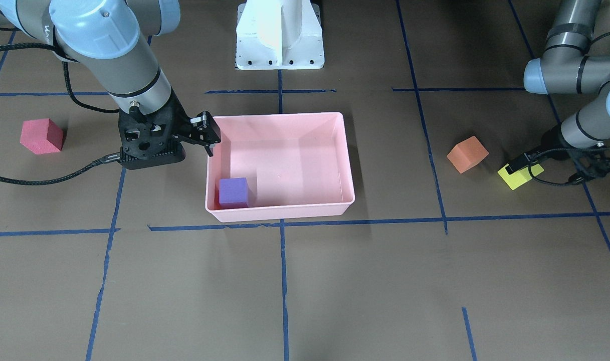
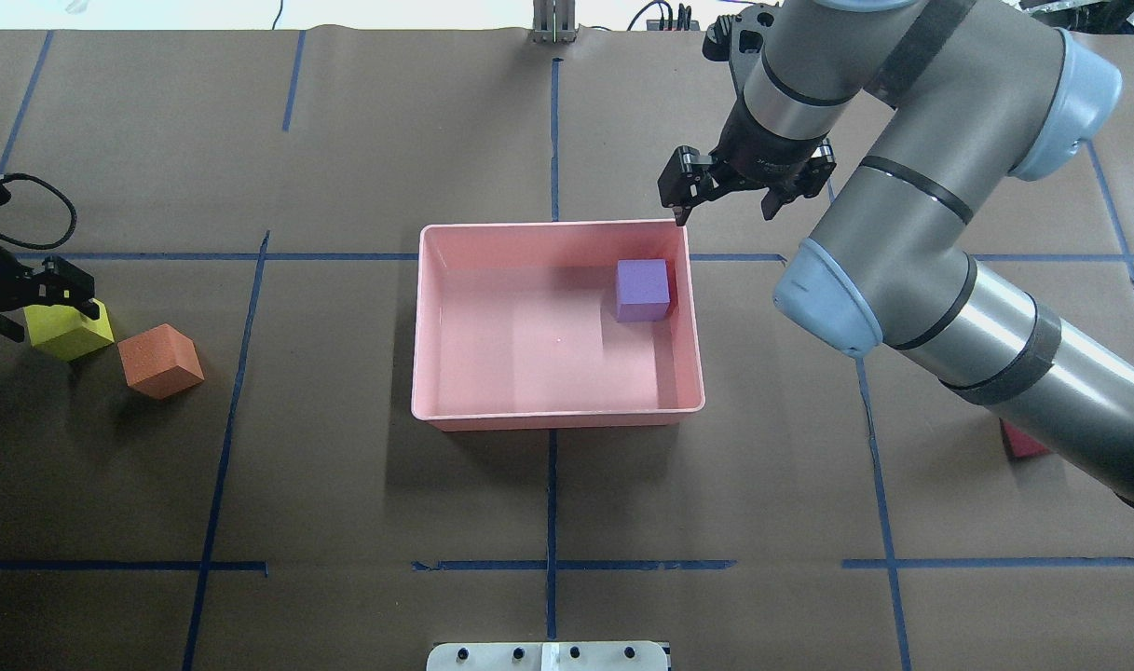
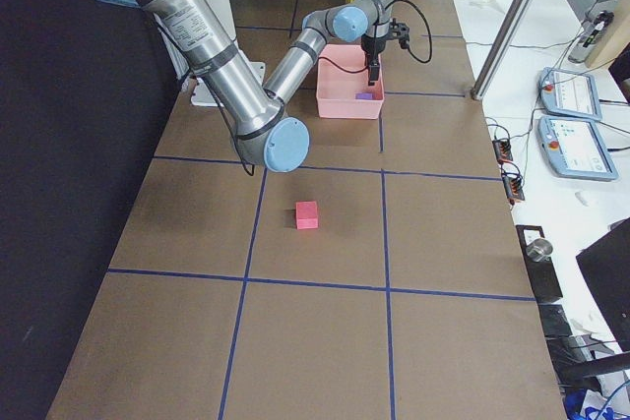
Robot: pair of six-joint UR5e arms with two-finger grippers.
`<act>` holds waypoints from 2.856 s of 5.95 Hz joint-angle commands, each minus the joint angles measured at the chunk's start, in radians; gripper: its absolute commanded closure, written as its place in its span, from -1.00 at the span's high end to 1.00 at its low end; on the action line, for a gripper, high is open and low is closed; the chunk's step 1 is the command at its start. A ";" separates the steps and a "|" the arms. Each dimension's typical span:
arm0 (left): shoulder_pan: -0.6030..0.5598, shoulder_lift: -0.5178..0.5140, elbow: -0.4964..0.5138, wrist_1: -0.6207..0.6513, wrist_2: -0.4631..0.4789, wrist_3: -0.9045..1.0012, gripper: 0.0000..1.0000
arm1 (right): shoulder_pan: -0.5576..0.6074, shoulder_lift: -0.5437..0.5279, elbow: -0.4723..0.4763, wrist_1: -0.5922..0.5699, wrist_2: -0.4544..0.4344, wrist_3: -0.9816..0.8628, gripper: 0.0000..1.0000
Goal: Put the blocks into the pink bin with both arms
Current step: 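Lower the left gripper onto the yellow cube and grasp it while the right arm withdraws, then carry the yellow cube with the left gripper into the pink bin and release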
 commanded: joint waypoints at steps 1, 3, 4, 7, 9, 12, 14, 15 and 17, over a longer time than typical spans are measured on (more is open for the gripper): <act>0.016 -0.001 0.021 0.001 0.014 0.048 0.99 | -0.003 -0.025 0.018 0.000 -0.011 -0.002 1.00; 0.016 -0.004 0.013 -0.002 0.042 0.051 0.24 | -0.002 -0.047 0.051 -0.002 -0.001 -0.027 1.00; 0.013 -0.007 -0.028 0.001 0.042 0.051 0.03 | 0.004 -0.068 0.058 -0.002 0.003 -0.066 1.00; -0.053 -0.143 -0.206 0.019 0.041 0.034 0.02 | 0.136 -0.247 0.111 0.002 0.056 -0.329 1.00; 0.032 -0.311 -0.243 0.074 0.044 -0.098 0.06 | 0.265 -0.483 0.180 0.011 0.105 -0.643 1.00; 0.350 -0.596 -0.254 0.292 0.318 -0.372 0.09 | 0.372 -0.846 0.271 0.192 0.145 -0.823 1.00; 0.520 -0.642 -0.254 0.337 0.530 -0.403 1.00 | 0.370 -0.970 0.239 0.354 0.141 -0.732 1.00; 0.531 -0.643 -0.255 0.337 0.540 -0.403 1.00 | 0.353 -0.981 0.214 0.482 0.142 -0.561 1.00; 0.531 -0.640 -0.257 0.337 0.541 -0.403 1.00 | 0.186 -0.984 0.196 0.691 0.066 -0.219 1.00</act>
